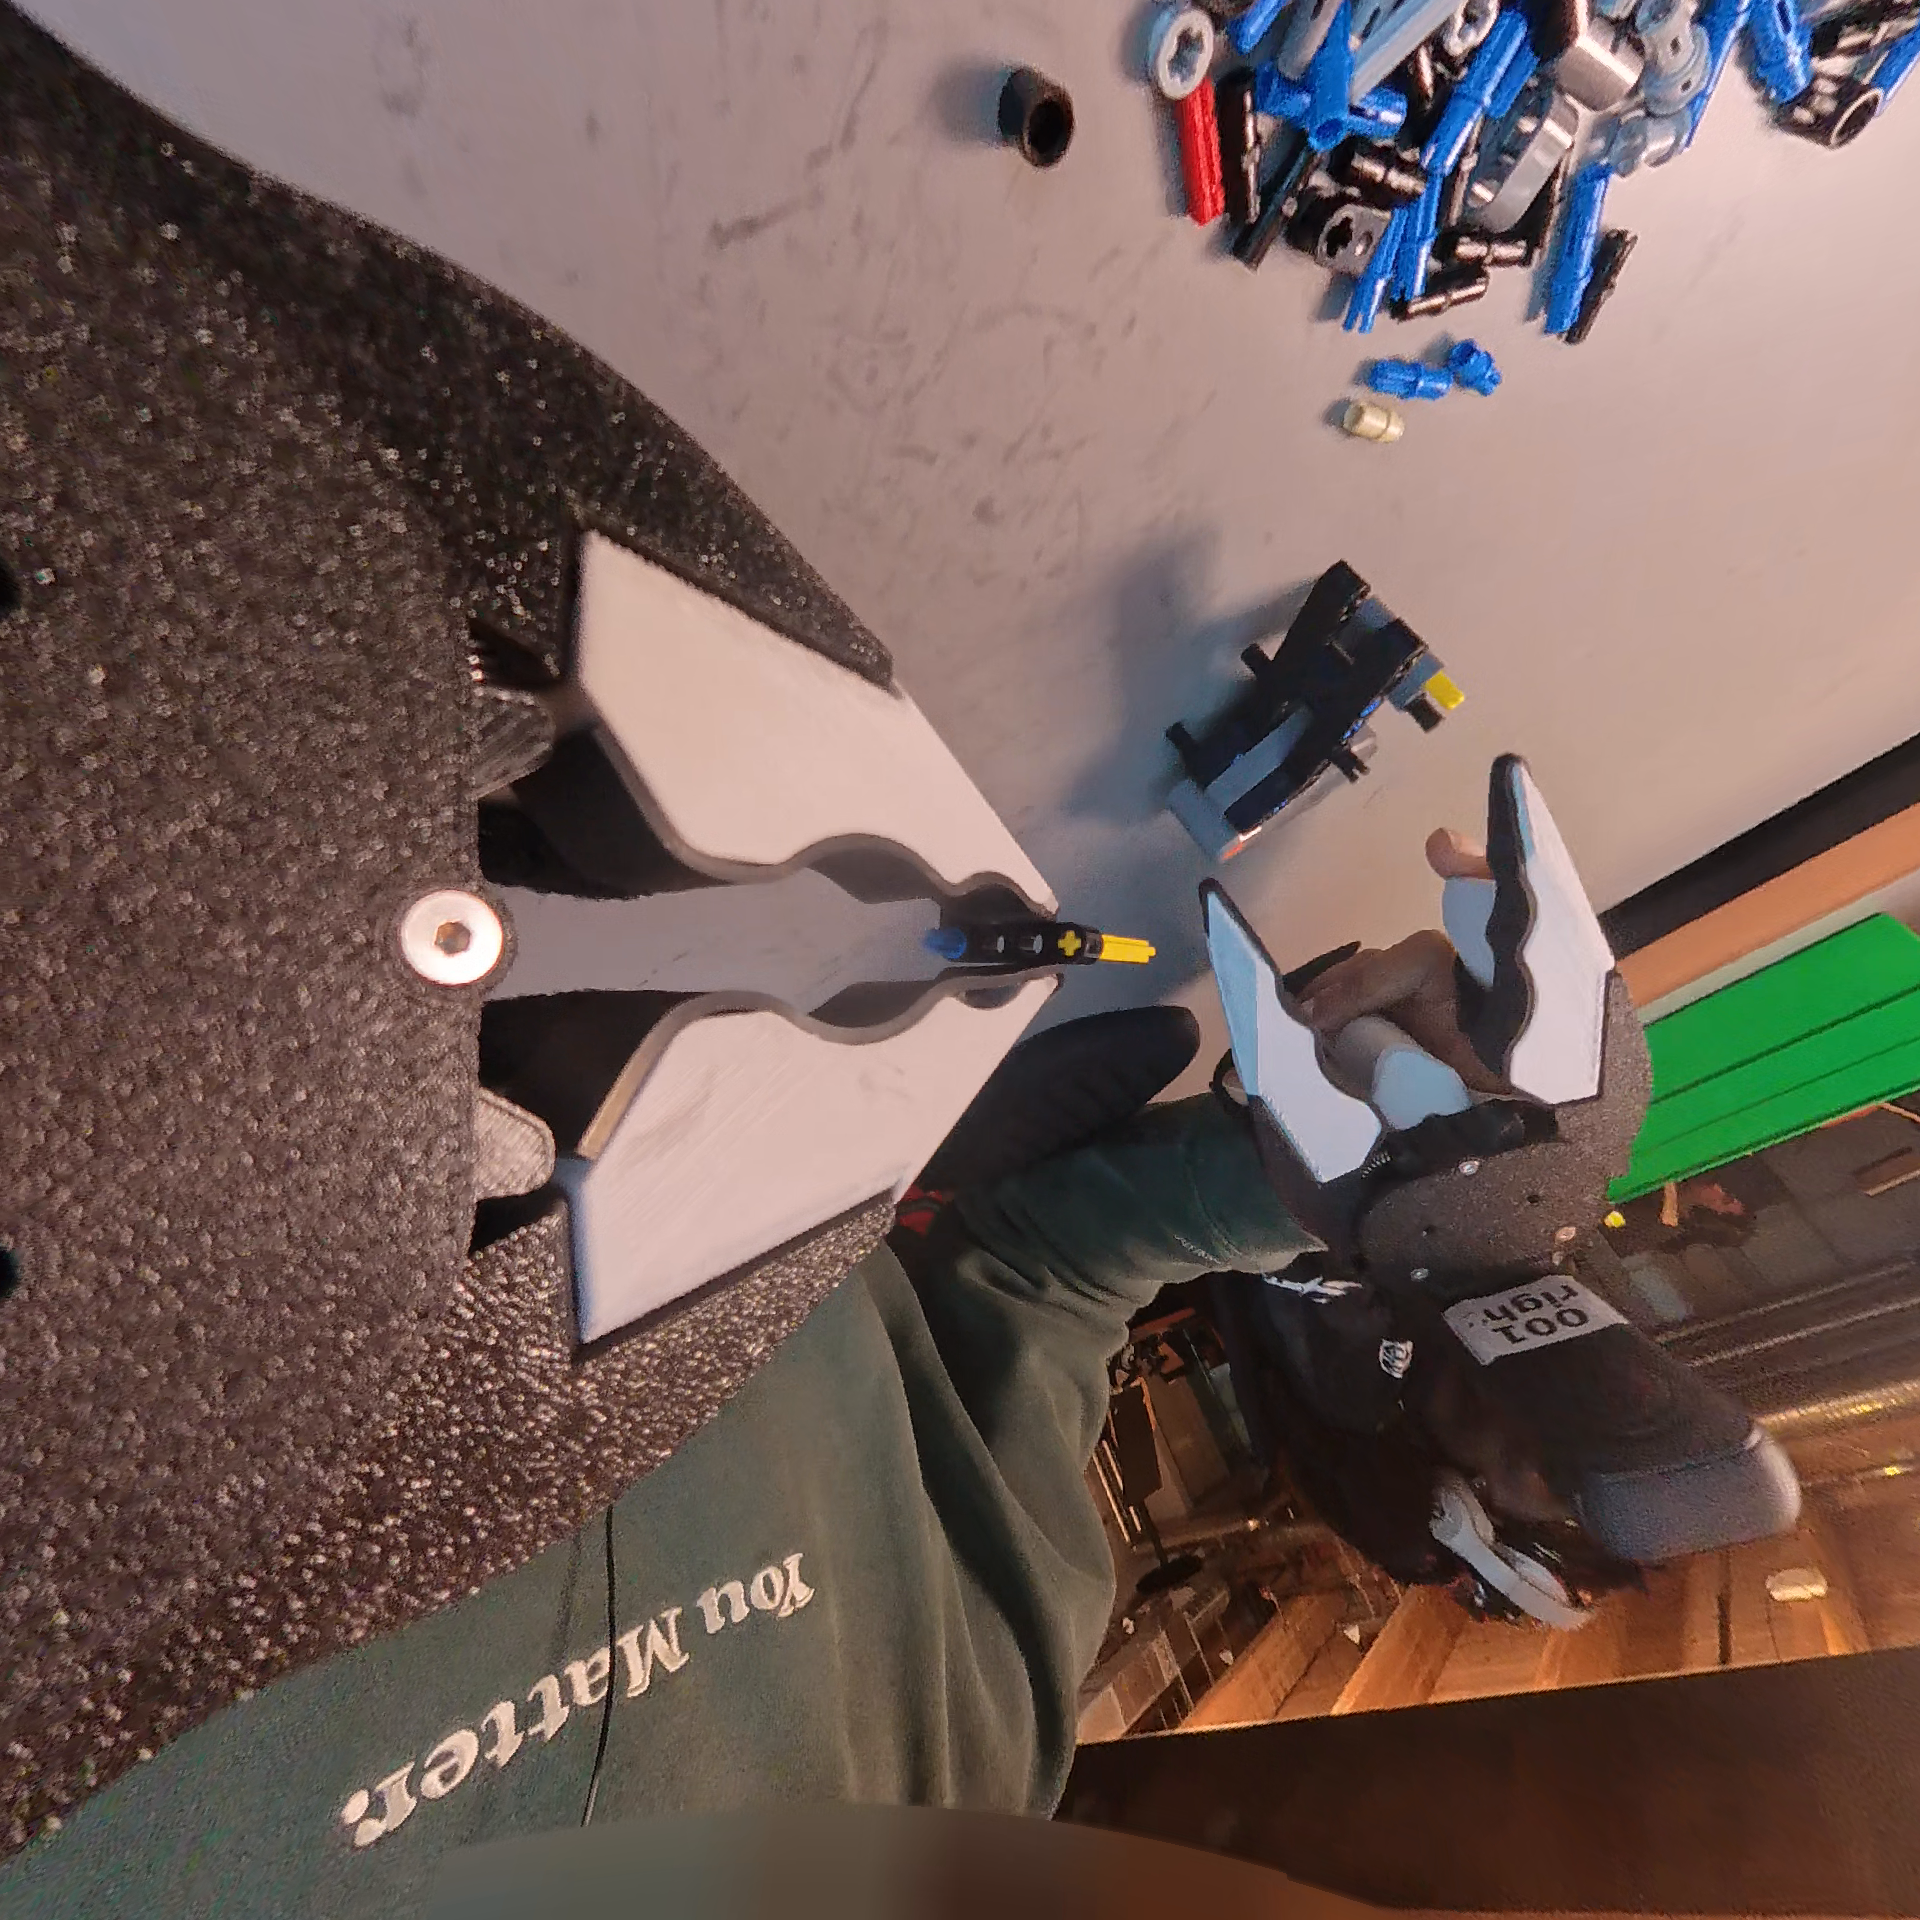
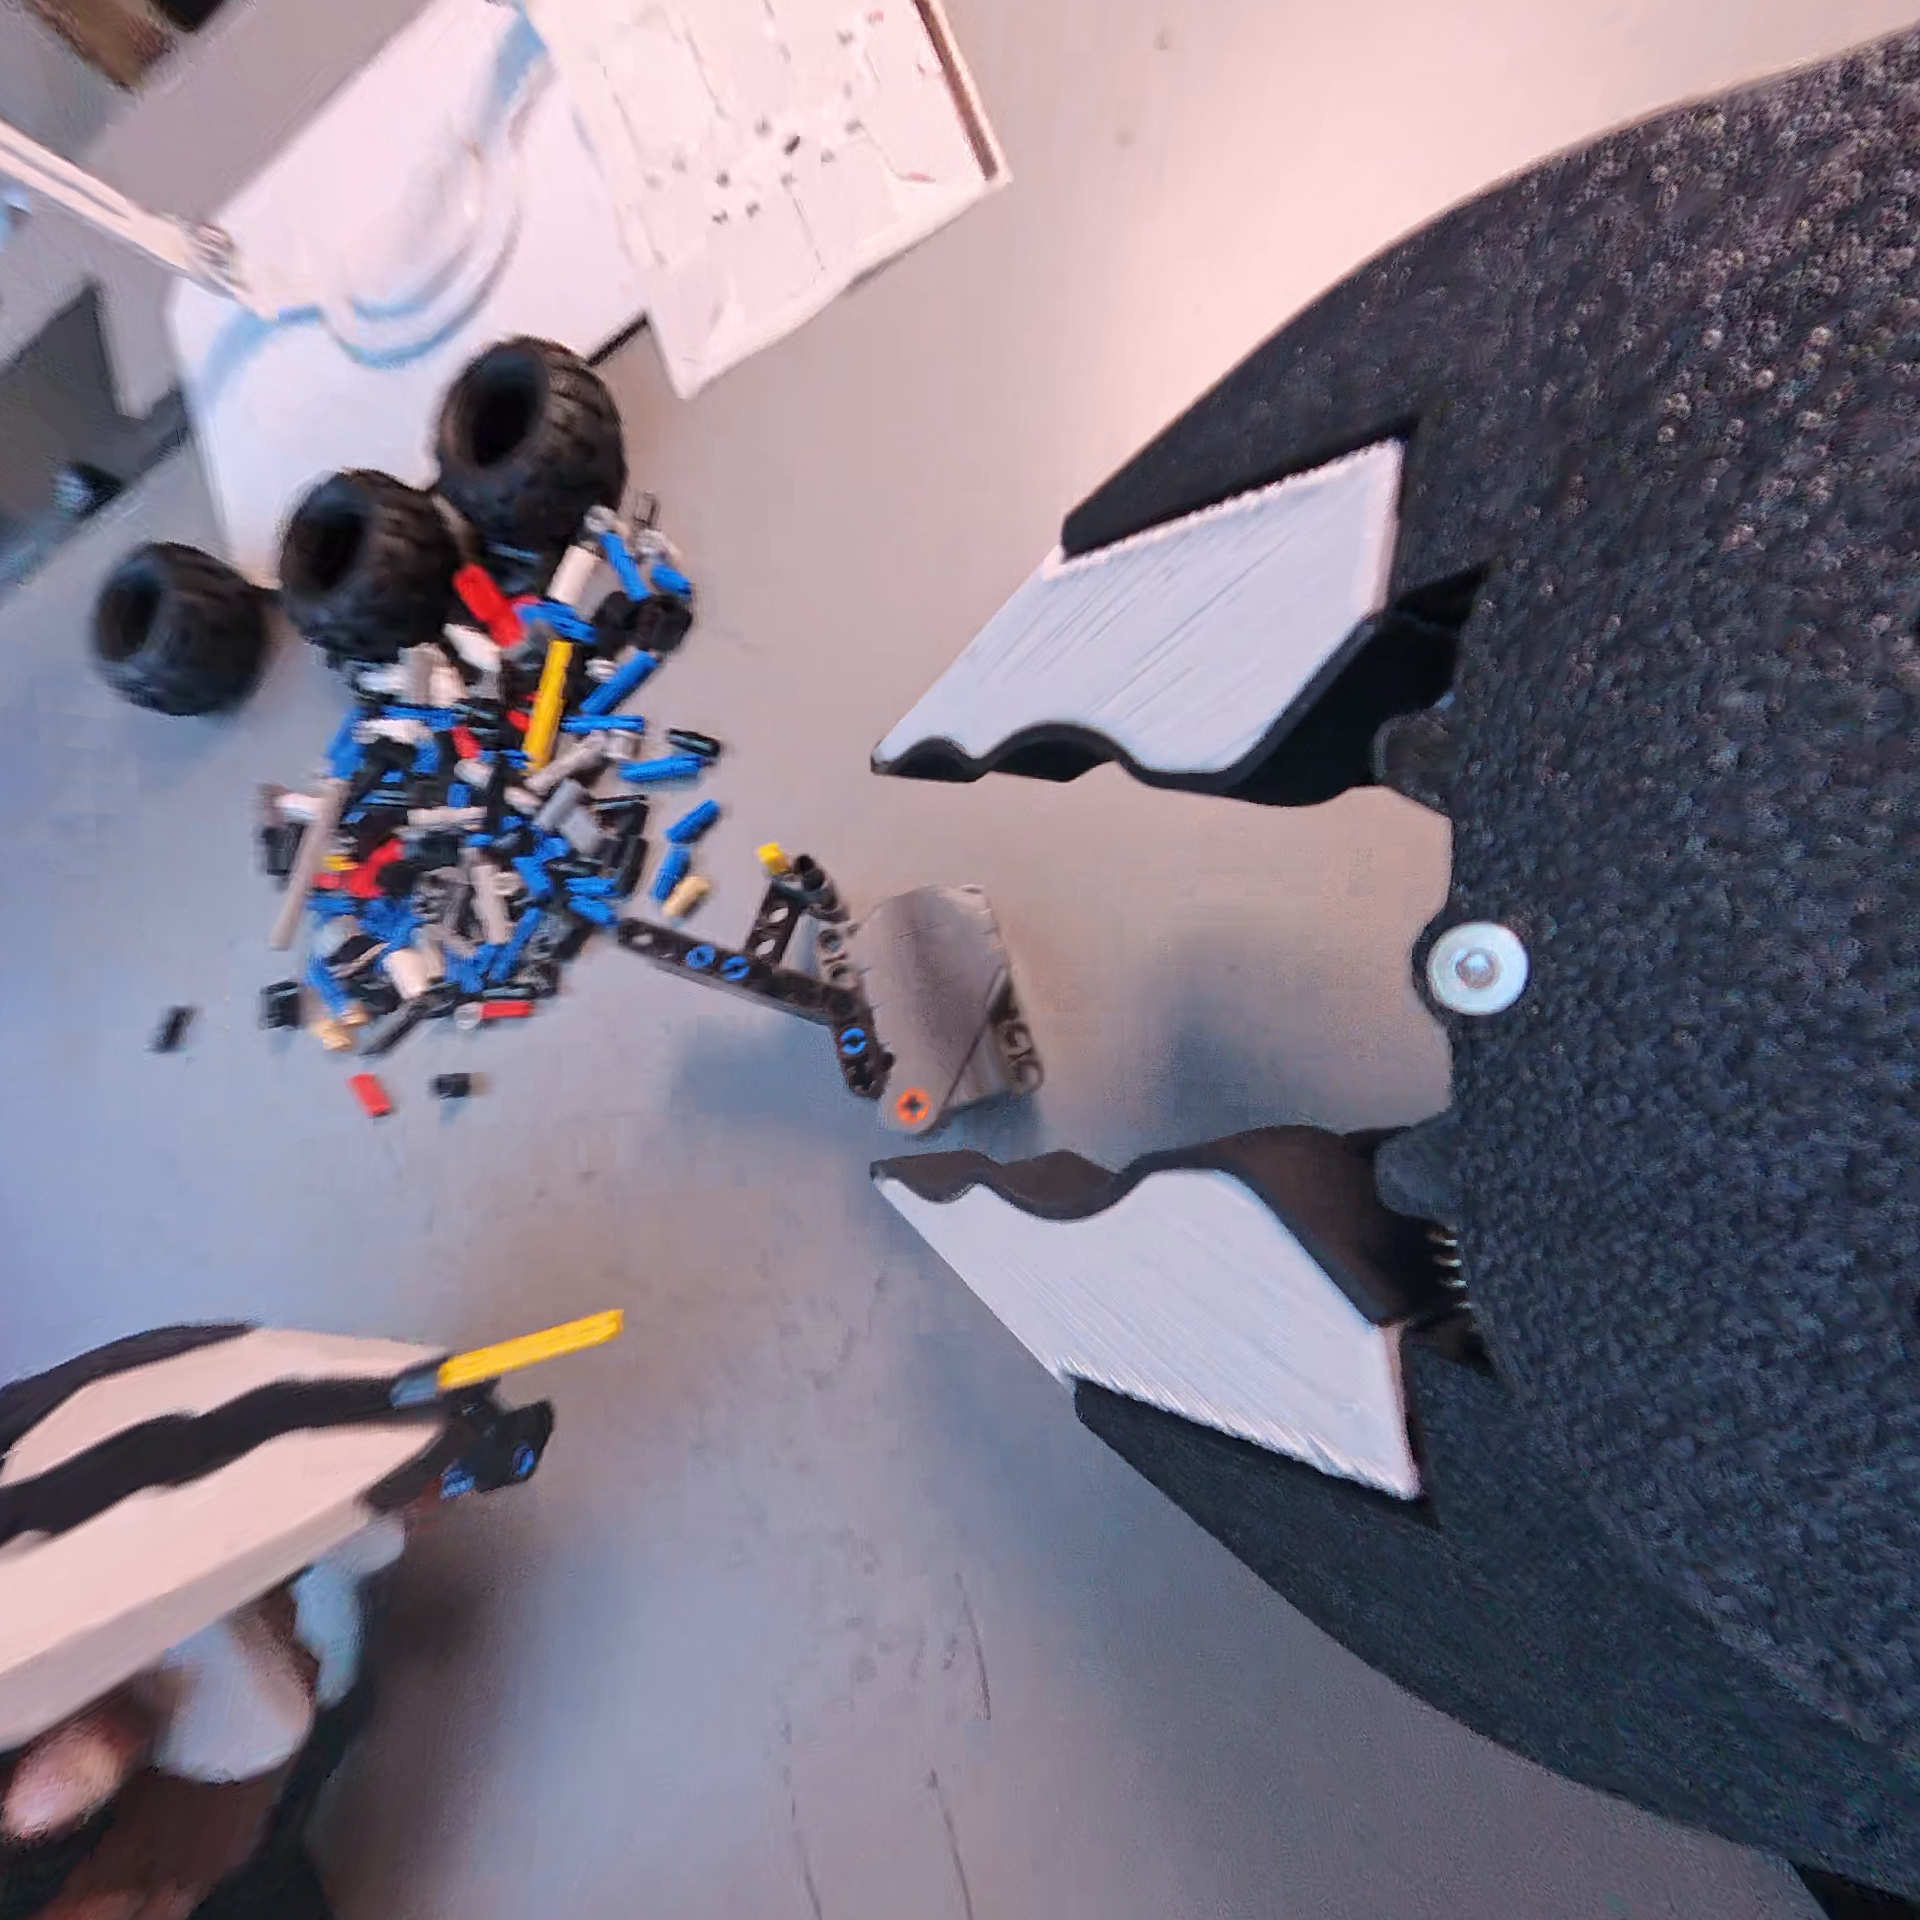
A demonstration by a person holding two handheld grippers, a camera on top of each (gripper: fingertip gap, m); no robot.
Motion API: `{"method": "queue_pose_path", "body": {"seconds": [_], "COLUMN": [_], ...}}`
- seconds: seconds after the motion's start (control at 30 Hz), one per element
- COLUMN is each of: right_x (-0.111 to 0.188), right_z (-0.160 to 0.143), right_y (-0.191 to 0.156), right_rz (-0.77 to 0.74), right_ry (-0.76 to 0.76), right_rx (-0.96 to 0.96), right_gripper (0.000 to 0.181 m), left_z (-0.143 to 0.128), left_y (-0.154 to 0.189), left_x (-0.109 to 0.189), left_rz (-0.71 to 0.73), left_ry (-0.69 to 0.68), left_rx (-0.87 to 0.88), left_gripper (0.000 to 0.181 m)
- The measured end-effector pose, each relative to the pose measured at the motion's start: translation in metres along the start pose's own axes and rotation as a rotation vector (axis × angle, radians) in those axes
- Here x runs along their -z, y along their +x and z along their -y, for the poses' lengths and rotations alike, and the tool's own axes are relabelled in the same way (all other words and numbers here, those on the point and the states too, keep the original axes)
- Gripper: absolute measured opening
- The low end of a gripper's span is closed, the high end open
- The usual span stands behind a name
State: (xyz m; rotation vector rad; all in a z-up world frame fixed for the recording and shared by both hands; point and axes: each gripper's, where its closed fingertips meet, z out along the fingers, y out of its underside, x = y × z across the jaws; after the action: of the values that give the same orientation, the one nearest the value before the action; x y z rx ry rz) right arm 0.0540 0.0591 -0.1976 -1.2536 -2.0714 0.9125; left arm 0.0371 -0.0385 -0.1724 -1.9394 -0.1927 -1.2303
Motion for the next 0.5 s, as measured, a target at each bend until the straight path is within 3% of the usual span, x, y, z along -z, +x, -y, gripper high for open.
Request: {"method": "queue_pose_path", "body": {"seconds": [0.17, 0.33, 0.4, 0.5], "right_x": [0.02, 0.01, 0.009, 0.011], "right_z": [0.055, 0.066, 0.067, 0.068], "right_y": [-0.057, -0.085, -0.086, -0.087], "right_rz": [0.125, 0.172, 0.165, 0.171], "right_ry": [0.287, 0.334, 0.347, 0.354], "right_rx": [0.196, 0.254, 0.264, 0.256], "right_gripper": [0.039, 0.021, 0.005, 0.003], "left_z": [0.002, -0.005, -0.009, -0.008], "left_y": [0.02, 0.037, 0.038, 0.041], "left_x": [-0.002, -0.009, -0.011, -0.011], "left_rz": [-0.088, -0.065, -0.034, -0.025], "left_ry": [0.019, -0.02, -0.039, -0.031], "left_rx": [-0.046, -0.209, -0.263, -0.297], "left_gripper": [0.006, 0.006, 0.007, 0.006]}}
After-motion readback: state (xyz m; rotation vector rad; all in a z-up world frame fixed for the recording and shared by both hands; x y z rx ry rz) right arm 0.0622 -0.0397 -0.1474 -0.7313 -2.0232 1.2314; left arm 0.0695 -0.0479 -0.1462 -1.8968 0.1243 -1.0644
